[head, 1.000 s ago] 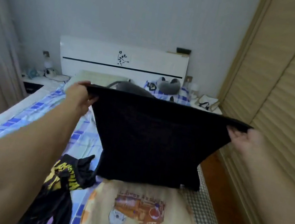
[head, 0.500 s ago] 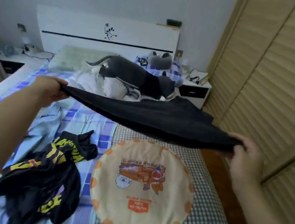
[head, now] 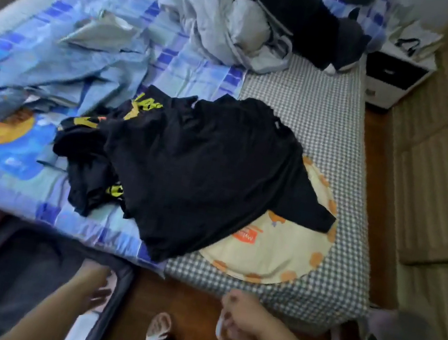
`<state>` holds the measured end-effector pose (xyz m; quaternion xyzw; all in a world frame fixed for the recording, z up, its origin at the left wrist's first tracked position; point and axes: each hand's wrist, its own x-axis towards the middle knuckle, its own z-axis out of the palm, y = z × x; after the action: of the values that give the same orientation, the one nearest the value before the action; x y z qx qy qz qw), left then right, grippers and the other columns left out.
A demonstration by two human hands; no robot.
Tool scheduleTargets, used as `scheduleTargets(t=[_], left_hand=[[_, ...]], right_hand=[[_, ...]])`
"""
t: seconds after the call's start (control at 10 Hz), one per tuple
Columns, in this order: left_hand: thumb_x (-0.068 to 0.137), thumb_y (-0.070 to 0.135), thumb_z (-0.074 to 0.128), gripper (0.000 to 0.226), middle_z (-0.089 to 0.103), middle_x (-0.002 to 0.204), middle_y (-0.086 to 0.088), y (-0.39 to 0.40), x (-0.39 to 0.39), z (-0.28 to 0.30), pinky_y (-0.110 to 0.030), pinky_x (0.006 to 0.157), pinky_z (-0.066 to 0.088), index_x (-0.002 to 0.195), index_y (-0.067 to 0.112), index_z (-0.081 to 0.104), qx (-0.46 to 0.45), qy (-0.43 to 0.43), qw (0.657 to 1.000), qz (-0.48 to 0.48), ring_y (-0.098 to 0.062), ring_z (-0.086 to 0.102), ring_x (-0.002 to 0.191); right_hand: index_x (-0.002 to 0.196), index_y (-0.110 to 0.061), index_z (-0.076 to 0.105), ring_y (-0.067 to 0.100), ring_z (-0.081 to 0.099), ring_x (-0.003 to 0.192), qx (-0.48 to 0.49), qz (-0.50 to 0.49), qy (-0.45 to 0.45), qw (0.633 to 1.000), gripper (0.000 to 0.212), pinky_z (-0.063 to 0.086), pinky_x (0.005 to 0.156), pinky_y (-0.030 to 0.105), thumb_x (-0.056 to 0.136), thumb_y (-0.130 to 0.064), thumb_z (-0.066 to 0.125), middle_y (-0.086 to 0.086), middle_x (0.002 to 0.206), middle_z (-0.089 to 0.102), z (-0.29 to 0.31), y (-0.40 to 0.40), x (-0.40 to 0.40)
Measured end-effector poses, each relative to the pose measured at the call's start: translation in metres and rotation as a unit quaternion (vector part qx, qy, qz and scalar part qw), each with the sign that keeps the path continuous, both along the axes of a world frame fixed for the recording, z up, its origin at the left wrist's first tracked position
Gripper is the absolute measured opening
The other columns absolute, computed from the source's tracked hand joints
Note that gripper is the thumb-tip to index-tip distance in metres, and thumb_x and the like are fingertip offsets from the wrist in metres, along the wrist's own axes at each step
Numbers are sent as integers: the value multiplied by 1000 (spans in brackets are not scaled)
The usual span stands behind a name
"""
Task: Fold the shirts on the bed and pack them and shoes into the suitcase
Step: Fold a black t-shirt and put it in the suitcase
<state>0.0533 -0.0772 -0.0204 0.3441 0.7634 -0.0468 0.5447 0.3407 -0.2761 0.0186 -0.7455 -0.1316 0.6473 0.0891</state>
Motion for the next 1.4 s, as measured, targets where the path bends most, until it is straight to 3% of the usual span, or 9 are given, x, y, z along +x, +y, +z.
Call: scheduleTargets(t=[0.2, 0.4, 0.6, 0.7, 0.9, 1.1, 1.2, 1.3, 1.4], left_hand=[[99, -5, 49, 9, 47, 65, -10, -60, 77, -13, -24, 45, 41, 96, -7, 58, -72, -69, 994, 45, -15, 50, 43], [82, 3, 70, 37, 62, 90, -19, -42, 155, -39, -30, 67, 49, 116, -6, 59, 17, 12, 995, 93, -32, 58, 86], [83, 23, 67, 64, 58, 137, -19, -10, 152, -105, -45, 95, 52, 143, 14, 46, 39, 40, 977, 204, -38, 63, 111], [99, 24, 63, 25, 68, 103, -19, -3, 153, -117, -38, 80, 54, 115, 6, 62, 29, 36, 980, 192, -31, 65, 86], [82, 49, 70, 39, 70, 116, -10, -40, 106, -147, -55, 97, 54, 107, 19, 65, 63, 14, 969, 237, -34, 68, 106], [81, 37, 82, 33, 70, 120, -11, -72, 94, -71, -49, 97, 55, 103, 16, 70, 57, -80, 921, 377, -31, 69, 106], [94, 23, 73, 28, 67, 111, -16, -77, 96, -23, -36, 72, 64, 113, 5, 64, 60, -111, 909, 396, -29, 68, 92], [100, 25, 64, 27, 68, 107, -11, -82, 86, 17, -28, 49, 59, 122, 10, 61, 65, -185, 873, 447, -23, 67, 86], [103, 32, 53, 31, 76, 95, -6, -87, 76, 55, -34, 49, 60, 94, 14, 76, 73, -284, 843, 452, -23, 75, 76]], right_hand=[[88, -8, 60, 29, 63, 76, -62, 71, -232, 968, 24, 45, 62, 34, 103, -16, 42, 14, 92, 65, -29, 3, 197], [150, -14, 39, 38, 55, 119, -21, 127, -333, 934, 54, 50, 98, 45, 99, -25, 53, 16, 145, 46, -86, 67, 345], [147, -8, 36, 40, 50, 126, -14, 81, -344, 936, 63, 47, 101, 49, 98, -39, 60, 15, 141, 50, -138, 87, 376], [139, -7, 50, 34, 57, 118, 55, -19, -278, 959, 45, 49, 99, 45, 105, -36, 50, 9, 131, 59, -128, 75, 367], [144, -15, 52, 33, 64, 111, -38, -332, -119, 935, 44, 53, 97, 53, 106, -36, 48, 10, 134, 62, -85, -13, 364], [124, -11, 67, 33, 70, 105, 91, -441, -100, 887, 30, 55, 94, 52, 98, -26, 65, 9, 116, 73, -44, -42, 333], [109, -11, 66, 36, 67, 97, 91, -306, -212, 924, 32, 56, 87, 58, 101, -41, 57, 13, 108, 70, -19, -54, 311], [119, -5, 64, 37, 68, 90, 26, -328, -132, 935, 37, 59, 82, 53, 100, -36, 60, 21, 107, 72, 8, -85, 282], [117, 1, 69, 37, 74, 75, -9, -388, 157, 908, 57, 62, 60, 44, 69, -20, 90, 23, 94, 75, 46, -116, 237]])
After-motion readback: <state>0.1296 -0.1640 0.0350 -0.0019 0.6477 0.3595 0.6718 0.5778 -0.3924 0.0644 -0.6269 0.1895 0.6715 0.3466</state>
